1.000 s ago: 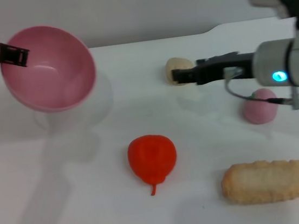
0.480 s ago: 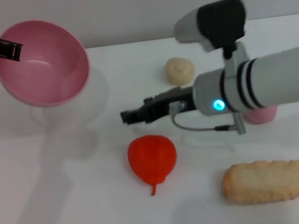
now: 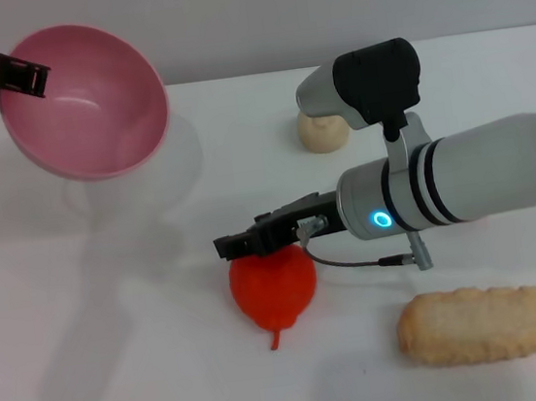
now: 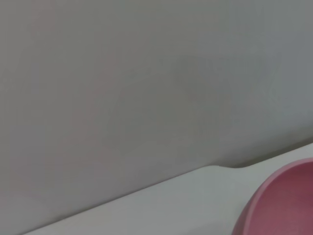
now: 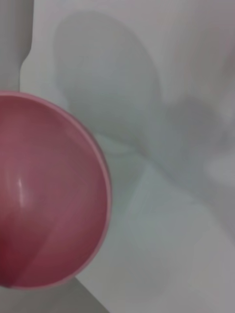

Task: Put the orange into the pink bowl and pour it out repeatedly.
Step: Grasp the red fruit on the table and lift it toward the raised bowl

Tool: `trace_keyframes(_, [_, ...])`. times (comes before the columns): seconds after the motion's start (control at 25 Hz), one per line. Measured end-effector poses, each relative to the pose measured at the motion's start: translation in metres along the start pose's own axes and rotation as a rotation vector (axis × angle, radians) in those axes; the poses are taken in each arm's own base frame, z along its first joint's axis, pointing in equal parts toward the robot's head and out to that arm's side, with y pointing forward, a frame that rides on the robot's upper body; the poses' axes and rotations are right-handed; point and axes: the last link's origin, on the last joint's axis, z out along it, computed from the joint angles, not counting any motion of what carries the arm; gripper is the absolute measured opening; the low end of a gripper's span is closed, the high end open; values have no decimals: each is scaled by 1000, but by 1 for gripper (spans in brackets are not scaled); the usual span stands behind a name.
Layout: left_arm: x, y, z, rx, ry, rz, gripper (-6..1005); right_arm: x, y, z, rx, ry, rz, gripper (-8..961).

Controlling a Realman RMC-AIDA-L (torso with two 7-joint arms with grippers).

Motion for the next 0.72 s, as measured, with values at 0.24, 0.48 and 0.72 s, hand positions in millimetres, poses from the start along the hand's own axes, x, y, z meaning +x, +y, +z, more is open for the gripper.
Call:
trace_keyframes(0.24, [5, 3, -1, -4, 12, 10, 46, 2, -3, 5, 5, 14, 10, 700])
trace_keyframes(0.48, [6, 4, -2, -5, 14, 12, 46, 6, -1, 15, -31, 56, 22, 697])
trace_keyframes(0.72, [6, 4, -2, -6, 15, 14, 46, 11, 1, 18, -39, 92, 14, 694])
